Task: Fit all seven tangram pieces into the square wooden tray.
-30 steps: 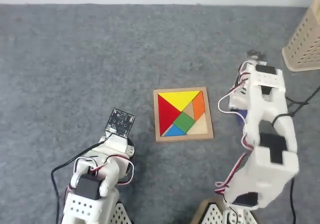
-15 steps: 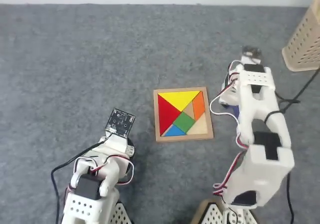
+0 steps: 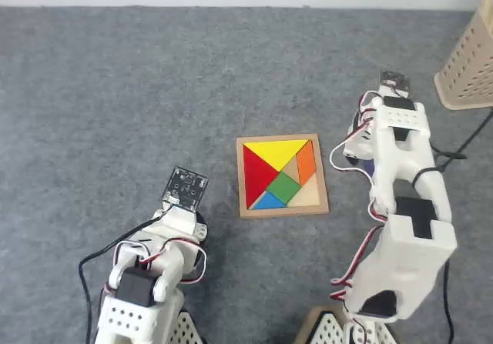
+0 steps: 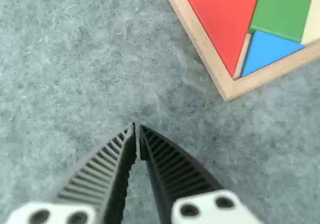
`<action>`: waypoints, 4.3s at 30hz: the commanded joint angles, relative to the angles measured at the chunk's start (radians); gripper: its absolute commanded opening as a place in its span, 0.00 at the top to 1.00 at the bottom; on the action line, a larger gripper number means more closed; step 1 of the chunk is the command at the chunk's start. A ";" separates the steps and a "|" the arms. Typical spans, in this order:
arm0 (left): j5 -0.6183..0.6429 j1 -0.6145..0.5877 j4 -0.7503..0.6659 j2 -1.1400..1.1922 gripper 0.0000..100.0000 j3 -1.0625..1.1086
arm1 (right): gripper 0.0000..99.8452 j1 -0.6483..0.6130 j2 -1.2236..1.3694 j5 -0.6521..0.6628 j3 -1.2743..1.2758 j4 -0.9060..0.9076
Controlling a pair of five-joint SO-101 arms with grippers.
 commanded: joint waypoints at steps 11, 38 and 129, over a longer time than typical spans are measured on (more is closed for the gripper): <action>0.008 0.002 0.006 -0.020 0.99 -0.019 | 0.82 0.087 0.022 0.028 0.044 -0.005; 0.008 0.002 0.006 -0.020 0.99 -0.019 | 0.99 -0.239 -0.453 0.026 0.233 0.094; 0.008 0.002 0.006 -0.020 0.99 -0.019 | 0.77 -0.338 -0.392 0.040 0.307 0.059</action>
